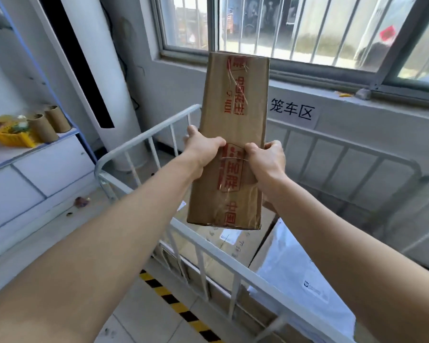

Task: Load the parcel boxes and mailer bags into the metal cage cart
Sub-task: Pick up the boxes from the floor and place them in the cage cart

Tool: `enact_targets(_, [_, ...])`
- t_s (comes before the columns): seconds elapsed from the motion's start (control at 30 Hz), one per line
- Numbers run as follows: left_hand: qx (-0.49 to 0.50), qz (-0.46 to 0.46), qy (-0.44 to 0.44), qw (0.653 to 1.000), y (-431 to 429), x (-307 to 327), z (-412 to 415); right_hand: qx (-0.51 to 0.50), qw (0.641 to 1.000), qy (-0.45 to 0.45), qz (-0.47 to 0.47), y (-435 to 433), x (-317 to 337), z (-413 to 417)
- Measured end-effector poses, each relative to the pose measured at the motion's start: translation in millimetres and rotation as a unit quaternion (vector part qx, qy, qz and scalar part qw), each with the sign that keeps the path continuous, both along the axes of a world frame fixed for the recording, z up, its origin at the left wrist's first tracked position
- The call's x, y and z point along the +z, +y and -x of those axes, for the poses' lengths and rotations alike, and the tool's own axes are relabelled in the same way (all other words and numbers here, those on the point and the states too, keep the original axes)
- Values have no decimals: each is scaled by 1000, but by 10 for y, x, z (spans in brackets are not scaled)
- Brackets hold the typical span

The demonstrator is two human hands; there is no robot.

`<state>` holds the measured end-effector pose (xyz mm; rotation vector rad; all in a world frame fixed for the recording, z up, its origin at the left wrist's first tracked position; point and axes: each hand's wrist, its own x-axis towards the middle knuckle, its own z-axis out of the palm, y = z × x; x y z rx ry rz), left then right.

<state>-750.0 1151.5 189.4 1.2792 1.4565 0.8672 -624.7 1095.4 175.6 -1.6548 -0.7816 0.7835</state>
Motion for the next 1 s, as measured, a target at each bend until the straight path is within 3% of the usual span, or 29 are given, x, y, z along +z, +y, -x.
enact_targets(0.17, [-54,42,-8,998,560,-427,-340,-53,998,7,44,454,-429,-285])
enact_targets(0.47, [-100,114,77,985,1184,-1630,-675,-95,976,20,197,961,-1531,-532])
enact_targets(0.73, [-205,212,126,947,1398,-2728,-742,-140,931,105,320,971,-2656,-452])
enact_targets(1.0, [-260,285,155,910,1462,-3555,-629,-179,891,176,379,1041,-3424,-320])
